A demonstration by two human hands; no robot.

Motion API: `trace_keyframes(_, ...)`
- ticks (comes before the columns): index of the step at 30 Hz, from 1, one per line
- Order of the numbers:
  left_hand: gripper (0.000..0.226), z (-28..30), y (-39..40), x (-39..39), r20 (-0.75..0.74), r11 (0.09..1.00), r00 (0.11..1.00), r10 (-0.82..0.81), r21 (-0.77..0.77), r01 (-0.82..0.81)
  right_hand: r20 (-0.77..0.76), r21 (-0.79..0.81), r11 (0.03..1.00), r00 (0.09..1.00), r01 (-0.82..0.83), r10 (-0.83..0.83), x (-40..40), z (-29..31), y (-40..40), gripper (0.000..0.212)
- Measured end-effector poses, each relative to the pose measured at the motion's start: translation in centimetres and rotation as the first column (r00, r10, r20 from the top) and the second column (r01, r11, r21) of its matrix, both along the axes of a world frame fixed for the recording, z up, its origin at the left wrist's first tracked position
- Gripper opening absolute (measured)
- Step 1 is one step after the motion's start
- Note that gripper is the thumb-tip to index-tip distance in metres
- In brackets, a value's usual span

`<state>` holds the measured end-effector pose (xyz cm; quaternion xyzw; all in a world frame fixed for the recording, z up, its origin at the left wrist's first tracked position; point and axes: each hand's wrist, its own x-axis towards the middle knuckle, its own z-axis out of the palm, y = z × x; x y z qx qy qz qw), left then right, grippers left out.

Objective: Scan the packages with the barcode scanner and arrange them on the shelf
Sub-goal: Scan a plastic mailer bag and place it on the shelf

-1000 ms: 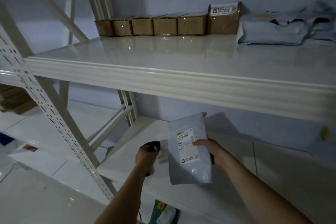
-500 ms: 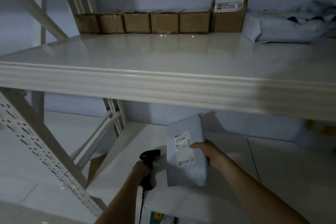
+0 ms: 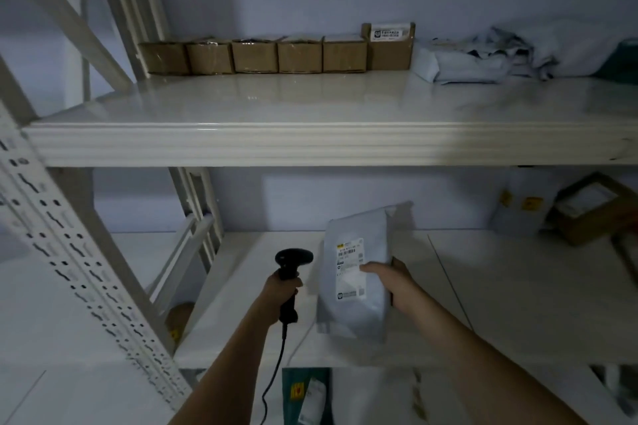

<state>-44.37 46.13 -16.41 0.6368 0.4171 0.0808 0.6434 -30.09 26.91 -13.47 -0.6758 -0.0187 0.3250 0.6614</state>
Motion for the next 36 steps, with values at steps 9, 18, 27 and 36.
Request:
trace_keyframes(9, 0.004, 4.8, -3.1, 0.0, 0.155, 0.979, 0.988, -0.025, -0.195, 0.056, 0.059, 0.023, 0.999, 0.997, 0.045, -0.046, -0.9, 0.5, -2.8, 0.043)
trace_keyframes(18, 0.008, 6.8, -5.3, 1.1, 0.129, 0.992, 0.991, -0.025, -0.121, 0.04, 0.08, 0.036, 0.999, 0.997, -0.004, 0.001, -1.2, 1.0, -4.6, 0.049)
trace_keyframes(27, 0.012, 8.3, -7.7, 0.7, 0.117, 0.992, 0.988, -0.104, -0.056, 0.112, 0.075, 0.076, 0.997, 0.997, -0.015, 0.009, -1.5, 0.9, -4.6, 0.05)
trace_keyframes(36, 0.011, 8.8, -8.7, 0.4, 0.095, 0.991, 0.988, -0.121, -0.045, 0.126, 0.1, 0.123, 0.992, 0.995, -0.006, -0.006, -1.3, 0.6, -4.7, 0.046)
